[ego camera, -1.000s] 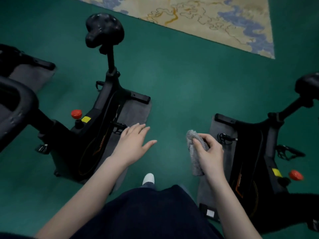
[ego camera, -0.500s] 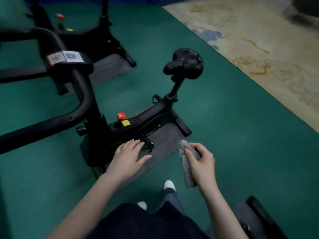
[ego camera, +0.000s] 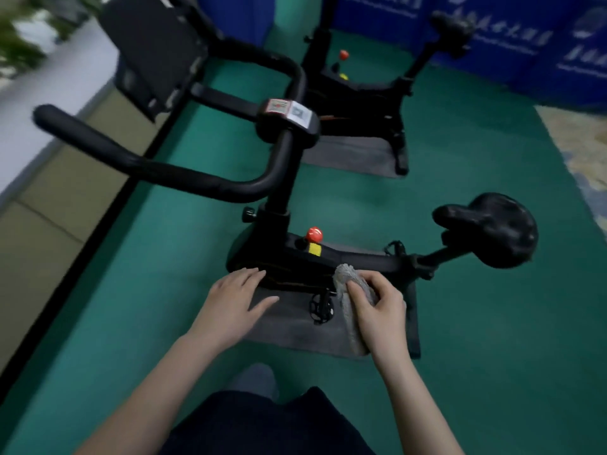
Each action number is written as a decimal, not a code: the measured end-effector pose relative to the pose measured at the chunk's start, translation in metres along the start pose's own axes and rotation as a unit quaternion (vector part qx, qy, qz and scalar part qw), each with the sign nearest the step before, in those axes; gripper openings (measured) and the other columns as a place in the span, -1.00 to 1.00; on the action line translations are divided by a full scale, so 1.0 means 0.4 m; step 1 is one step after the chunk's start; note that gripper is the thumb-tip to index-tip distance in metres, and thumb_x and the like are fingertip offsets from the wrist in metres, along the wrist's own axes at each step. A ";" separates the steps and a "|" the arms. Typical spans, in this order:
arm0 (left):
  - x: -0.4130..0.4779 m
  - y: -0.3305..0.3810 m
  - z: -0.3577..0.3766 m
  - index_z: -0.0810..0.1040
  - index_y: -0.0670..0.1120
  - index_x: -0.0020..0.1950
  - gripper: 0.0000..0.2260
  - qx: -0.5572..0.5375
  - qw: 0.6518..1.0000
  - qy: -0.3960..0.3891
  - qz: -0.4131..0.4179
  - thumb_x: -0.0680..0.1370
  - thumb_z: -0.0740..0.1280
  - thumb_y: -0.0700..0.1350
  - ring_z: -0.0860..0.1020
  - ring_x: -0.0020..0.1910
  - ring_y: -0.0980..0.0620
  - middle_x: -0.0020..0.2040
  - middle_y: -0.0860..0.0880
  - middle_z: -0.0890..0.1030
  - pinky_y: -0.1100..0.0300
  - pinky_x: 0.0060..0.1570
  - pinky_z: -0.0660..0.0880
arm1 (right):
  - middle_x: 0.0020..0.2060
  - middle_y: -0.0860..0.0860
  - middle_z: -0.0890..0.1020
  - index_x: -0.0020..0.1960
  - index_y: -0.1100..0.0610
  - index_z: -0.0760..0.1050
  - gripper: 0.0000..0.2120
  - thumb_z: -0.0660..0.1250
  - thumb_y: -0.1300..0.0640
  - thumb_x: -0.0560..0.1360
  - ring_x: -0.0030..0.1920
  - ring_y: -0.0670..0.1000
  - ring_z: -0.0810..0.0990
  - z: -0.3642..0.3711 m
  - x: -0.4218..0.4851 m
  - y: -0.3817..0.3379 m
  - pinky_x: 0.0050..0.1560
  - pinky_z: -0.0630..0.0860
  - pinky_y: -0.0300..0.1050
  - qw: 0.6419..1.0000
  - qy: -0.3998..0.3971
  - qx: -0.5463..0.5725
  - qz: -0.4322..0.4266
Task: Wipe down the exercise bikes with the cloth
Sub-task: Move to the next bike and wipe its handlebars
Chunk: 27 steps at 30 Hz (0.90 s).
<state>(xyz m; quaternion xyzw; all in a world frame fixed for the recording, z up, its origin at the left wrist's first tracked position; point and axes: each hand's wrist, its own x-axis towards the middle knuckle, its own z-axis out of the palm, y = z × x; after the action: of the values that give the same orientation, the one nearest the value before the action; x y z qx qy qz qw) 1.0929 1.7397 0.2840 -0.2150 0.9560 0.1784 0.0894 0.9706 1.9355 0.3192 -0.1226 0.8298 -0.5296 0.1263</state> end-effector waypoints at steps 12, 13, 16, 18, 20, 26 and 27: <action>-0.047 -0.146 -0.072 0.25 -0.02 0.49 -0.05 -0.093 0.973 0.106 -0.181 0.33 -0.29 0.53 0.28 0.42 0.04 0.45 0.04 0.32 0.12 0.42 0.17 | -0.18 -0.14 0.66 -0.10 0.04 0.60 -0.83 0.36 0.30 0.48 -0.10 -0.13 0.61 0.144 0.112 -0.213 -0.07 0.47 -0.35 0.978 -0.143 0.073 -0.137; -0.045 -0.166 -0.083 0.25 -0.01 0.49 -0.05 -0.105 0.969 0.120 -0.192 0.33 -0.29 0.54 0.29 0.41 0.03 0.45 0.03 0.33 0.11 0.42 0.18 | -0.18 -0.14 0.66 -0.10 0.04 0.60 -0.84 0.36 0.29 0.49 -0.09 -0.11 0.61 0.163 0.123 -0.244 -0.06 0.49 -0.28 0.974 -0.153 0.077 -0.148; -0.042 -0.225 -0.132 0.22 0.01 0.49 -0.27 -0.147 0.947 0.169 -0.229 0.47 -0.10 0.41 0.28 0.40 0.07 0.44 0.05 0.32 0.16 0.42 0.16 | -0.18 -0.16 0.66 -0.09 0.03 0.60 -0.84 0.36 0.28 0.49 -0.11 -0.13 0.62 0.228 0.154 -0.333 -0.08 0.52 -0.27 0.961 -0.185 0.087 -0.187; -0.038 -0.262 -0.170 0.23 0.00 0.48 -0.34 -0.179 0.930 0.205 -0.247 0.47 0.01 0.31 0.29 0.39 0.08 0.42 0.05 0.34 0.18 0.41 0.16 | -0.19 -0.15 0.66 -0.09 0.02 0.60 -0.84 0.36 0.27 0.49 -0.13 -0.13 0.63 0.273 0.173 -0.380 -0.10 0.53 -0.27 0.953 -0.198 0.087 -0.211; -0.030 -0.298 -0.200 0.25 0.00 0.48 -0.35 -0.208 0.913 0.243 -0.254 0.46 0.04 0.29 0.31 0.37 0.08 0.39 0.05 0.36 0.19 0.40 0.18 | -0.18 -0.13 0.66 -0.09 0.01 0.60 -0.84 0.36 0.27 0.49 -0.12 -0.12 0.63 0.314 0.191 -0.412 -0.11 0.53 -0.26 0.948 -0.206 0.085 -0.227; 0.005 -0.349 -0.285 0.28 0.01 0.46 -0.44 -0.266 0.871 0.333 -0.245 0.51 0.13 0.20 0.36 0.33 0.13 0.36 0.08 0.40 0.24 0.35 0.23 | -0.19 -0.15 0.65 -0.08 -0.03 0.58 -0.85 0.37 0.23 0.50 -0.12 -0.10 0.62 0.415 0.227 -0.480 -0.12 0.53 -0.20 0.932 -0.225 0.065 -0.275; 0.010 -0.350 -0.302 0.29 0.02 0.45 -0.46 -0.280 0.860 0.353 -0.240 0.51 0.14 0.20 0.38 0.31 0.16 0.34 0.11 0.42 0.22 0.34 0.27 | -0.19 -0.13 0.64 -0.07 -0.04 0.58 -0.87 0.36 0.19 0.50 -0.12 -0.09 0.62 0.432 0.233 -0.499 -0.12 0.53 -0.16 0.925 -0.231 0.060 -0.295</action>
<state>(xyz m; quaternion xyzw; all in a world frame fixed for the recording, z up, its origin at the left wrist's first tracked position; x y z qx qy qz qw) 1.1400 1.5741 0.3517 -0.5027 0.7520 0.3233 -0.2780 0.9558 1.6759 0.4228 -0.4728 0.6706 -0.5490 0.1592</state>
